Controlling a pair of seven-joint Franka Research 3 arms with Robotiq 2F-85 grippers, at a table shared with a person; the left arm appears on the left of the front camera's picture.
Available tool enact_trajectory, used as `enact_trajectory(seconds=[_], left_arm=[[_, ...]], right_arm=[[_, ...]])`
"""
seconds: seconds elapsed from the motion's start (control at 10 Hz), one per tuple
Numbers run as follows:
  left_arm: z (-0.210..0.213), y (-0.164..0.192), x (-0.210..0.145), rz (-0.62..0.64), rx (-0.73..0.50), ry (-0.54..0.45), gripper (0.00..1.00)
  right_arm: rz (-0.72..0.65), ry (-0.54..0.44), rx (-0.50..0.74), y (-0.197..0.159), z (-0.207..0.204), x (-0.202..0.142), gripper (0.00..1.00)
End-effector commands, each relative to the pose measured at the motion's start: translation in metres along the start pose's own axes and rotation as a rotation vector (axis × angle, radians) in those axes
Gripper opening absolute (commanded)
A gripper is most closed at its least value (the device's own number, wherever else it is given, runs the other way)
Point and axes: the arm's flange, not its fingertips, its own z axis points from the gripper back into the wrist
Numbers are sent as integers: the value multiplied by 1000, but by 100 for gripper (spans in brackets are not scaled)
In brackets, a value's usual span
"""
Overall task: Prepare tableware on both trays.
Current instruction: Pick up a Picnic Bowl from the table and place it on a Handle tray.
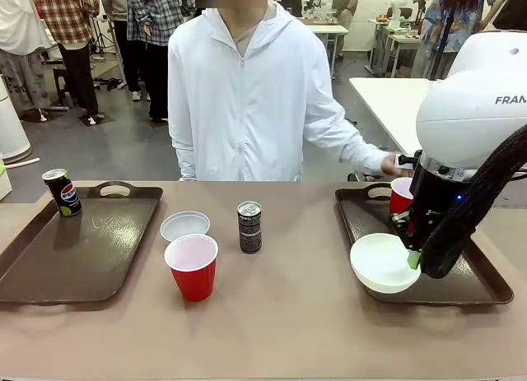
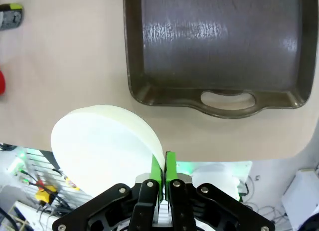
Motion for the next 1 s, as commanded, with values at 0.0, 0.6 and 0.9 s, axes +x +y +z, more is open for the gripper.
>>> enact_trajectory(seconds=[0.0, 0.6, 0.9], left_arm=[[0, -1, 1, 3, -10, -9, 100], [0, -1, 1, 3, -10, -9, 100], [0, -1, 1, 3, -10, -9, 100]], right_arm=[[-58, -61, 17, -25, 8, 21, 0], [-162, 5, -17, -86, -34, 79, 0], [-200, 62, -32, -88, -71, 103, 0]])
